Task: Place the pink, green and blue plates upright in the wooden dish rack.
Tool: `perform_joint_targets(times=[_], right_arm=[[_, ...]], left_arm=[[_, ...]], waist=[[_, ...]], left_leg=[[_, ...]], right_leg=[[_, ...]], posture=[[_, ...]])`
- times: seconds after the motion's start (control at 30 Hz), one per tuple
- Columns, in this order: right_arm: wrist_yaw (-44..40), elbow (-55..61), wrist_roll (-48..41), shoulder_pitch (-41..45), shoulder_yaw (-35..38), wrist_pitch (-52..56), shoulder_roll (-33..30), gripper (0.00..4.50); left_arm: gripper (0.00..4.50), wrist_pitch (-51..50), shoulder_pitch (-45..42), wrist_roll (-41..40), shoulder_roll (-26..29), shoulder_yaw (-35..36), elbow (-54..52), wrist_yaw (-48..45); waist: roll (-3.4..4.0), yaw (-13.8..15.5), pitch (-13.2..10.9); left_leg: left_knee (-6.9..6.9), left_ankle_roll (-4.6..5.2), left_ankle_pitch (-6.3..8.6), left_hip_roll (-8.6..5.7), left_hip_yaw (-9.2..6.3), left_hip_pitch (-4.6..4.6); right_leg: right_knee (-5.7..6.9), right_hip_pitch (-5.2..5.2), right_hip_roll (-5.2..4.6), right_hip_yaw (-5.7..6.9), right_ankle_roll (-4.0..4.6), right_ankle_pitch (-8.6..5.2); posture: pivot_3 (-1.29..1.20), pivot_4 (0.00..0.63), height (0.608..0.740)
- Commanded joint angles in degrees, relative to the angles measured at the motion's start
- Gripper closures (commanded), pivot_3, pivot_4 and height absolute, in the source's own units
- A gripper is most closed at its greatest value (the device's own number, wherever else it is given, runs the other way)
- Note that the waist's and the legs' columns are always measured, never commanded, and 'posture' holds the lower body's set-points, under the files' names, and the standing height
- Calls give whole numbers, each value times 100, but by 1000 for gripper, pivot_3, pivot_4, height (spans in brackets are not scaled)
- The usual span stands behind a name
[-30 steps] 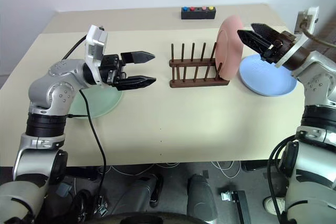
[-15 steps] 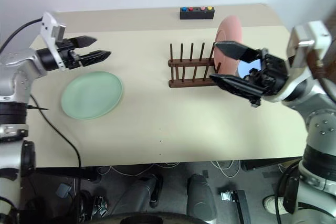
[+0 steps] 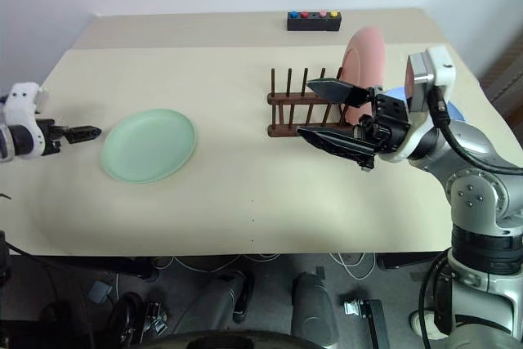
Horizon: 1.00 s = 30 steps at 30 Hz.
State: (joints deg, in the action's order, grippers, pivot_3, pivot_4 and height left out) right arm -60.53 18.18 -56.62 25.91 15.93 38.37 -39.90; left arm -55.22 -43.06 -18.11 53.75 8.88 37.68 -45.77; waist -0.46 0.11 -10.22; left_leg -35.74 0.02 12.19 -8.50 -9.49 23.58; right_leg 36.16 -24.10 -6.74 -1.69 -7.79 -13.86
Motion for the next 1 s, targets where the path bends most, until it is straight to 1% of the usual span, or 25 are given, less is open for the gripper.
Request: perform_joint_targets(times=[0.03, 0.2, 0.3, 0.37, 0.47, 0.53, 0.63, 0.73, 0.83, 1.0], right_arm=[[27, 100, 10, 100, 48, -114, -67, 77], [127, 210, -23, 15, 109, -63, -102, 77], [182, 267, -15, -59, 117, -56, -137, 77], [211, 295, -38, -95, 133, -63, -143, 77], [278, 335, -7, -148, 138, -112, -116, 77], [311, 345, -1, -171, 139, -132, -97, 77], [326, 326, 36, -195, 135, -182, -84, 77], [338, 320, 20, -198, 125, -191, -81, 77], [354, 326, 10, -206, 123, -200, -90, 77], [423, 376, -37, -291, 185, -170, -129, 77]], left_arm=[[0, -269, 88, -201, -50, 324, -80, 15], [0, -292, 232, -217, -274, 272, -89, 15], [0, -161, 160, -114, -225, 127, -59, -93], [0, -203, -102, -112, -152, 152, 171, -152], [0, -384, -555, 0, 116, -101, 455, -503], [0, -452, -857, 143, 286, -414, 645, -846], [0, -435, -1258, 413, 385, -890, 1054, -1298], [0, -454, -1516, 657, 389, -1288, 1466, -1742], [0, -247, -1694, 950, 357, -1610, 1905, -2047], [0, 2, -1896, 1230, 108, -1754, 2566, -2166]], waist=[[0, -9, 0], [0, -86, 0], [0, -83, 1], [0, -78, 1], [-5, -79, 0], [-7, -81, -1], [-5, -83, 0], [-1, -98, 2], [-4, -111, 0], [-7, -89, -1]], left_leg=[[0, 0, 0, 0, 0, 0], [6, -6, -4, 1, -1, 0], [8, -8, -5, 2, -1, 0], [8, -8, -5, 2, -1, 0], [8, -8, -5, 1, -1, 1], [9, -8, -5, 1, -1, 1], [9, -8, -5, 1, 1, 1], [11, -8, -5, 1, 3, 0], [12, -9, -6, 2, 3, 0], [11, -9, -6, 1, 2, 1]], right_leg=[[0, 0, 0, 0, 0, 0], [5, 6, -2, -2, 1, 1], [6, 5, -2, -2, 1, 0], [5, 5, -2, -3, 1, 0], [4, 5, -1, -2, 1, 1], [4, 4, -1, -2, 1, 0], [4, 4, 0, -2, 1, 0], [5, 4, 2, -2, 0, 0], [7, 2, 4, -3, 0, 0], [6, 2, 4, -2, 0, 0]], posture=[[0, 150, 740], [0, 150, 740], [0, 150, 740], [0, 150, 740], [0, 150, 740], [0, 150, 740], [0, 150, 740], [0, 150, 740], [0, 150, 740], [0, 150, 740]])
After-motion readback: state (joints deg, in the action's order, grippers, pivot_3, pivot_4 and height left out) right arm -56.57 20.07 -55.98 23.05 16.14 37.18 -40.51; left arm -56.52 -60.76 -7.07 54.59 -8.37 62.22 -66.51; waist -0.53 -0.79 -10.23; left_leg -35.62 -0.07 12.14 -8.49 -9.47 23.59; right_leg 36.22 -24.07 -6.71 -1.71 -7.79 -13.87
